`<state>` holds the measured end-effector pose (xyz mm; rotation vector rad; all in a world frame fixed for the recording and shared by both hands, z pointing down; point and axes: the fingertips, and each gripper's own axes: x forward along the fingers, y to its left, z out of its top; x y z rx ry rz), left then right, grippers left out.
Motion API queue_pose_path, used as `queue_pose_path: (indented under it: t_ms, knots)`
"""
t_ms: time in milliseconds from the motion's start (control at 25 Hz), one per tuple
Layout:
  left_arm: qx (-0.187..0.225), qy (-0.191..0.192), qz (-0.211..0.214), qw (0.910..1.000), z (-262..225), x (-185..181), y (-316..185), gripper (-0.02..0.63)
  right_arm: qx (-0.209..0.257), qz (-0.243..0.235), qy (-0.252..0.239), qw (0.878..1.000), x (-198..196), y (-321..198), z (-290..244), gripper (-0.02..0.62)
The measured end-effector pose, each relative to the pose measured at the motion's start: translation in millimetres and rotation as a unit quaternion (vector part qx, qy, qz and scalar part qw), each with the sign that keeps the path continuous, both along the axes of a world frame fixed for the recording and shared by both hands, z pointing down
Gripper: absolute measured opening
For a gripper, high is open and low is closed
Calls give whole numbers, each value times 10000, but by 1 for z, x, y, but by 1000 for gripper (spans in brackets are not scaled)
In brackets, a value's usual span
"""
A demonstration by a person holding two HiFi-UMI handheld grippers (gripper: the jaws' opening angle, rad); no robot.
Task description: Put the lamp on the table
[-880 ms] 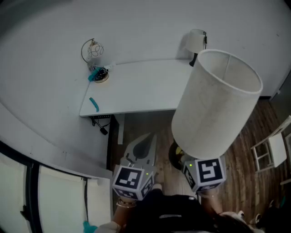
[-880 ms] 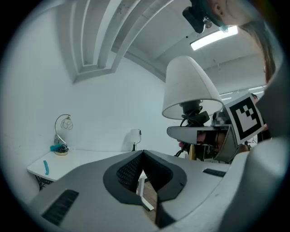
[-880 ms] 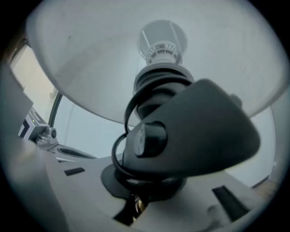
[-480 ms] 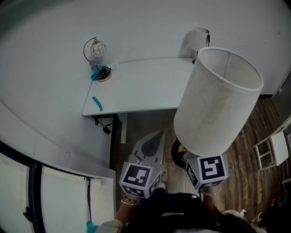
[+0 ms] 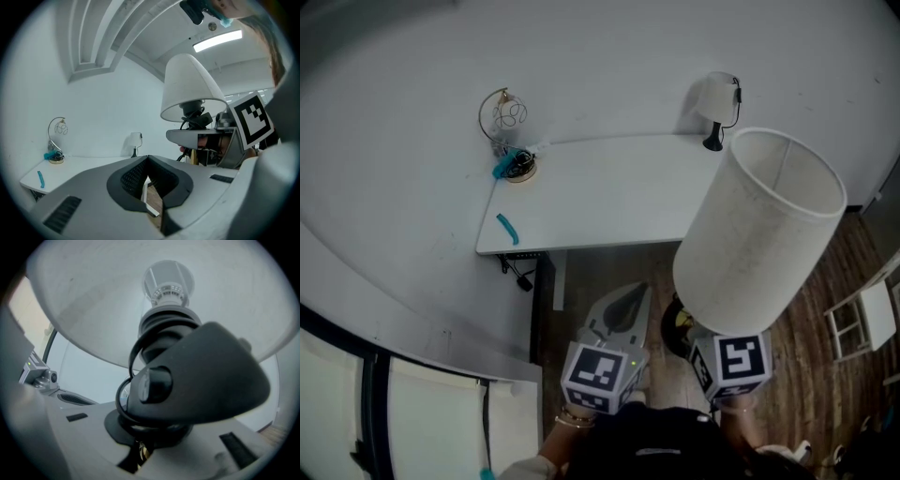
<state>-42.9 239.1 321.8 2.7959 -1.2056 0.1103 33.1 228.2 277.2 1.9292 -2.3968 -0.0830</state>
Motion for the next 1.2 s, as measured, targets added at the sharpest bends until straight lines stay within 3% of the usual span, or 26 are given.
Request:
queue_pose_path:
  t_ms: [480,1200]
  knots:
    - [97,10,146,9998,-3,-9,-16,-8,-34,234,23,9997,-7,-4,7,28]
    - [-61,19,-112,9999,8,-18,-29,-8,-92,-7,18,10000,-17,-17,16,28]
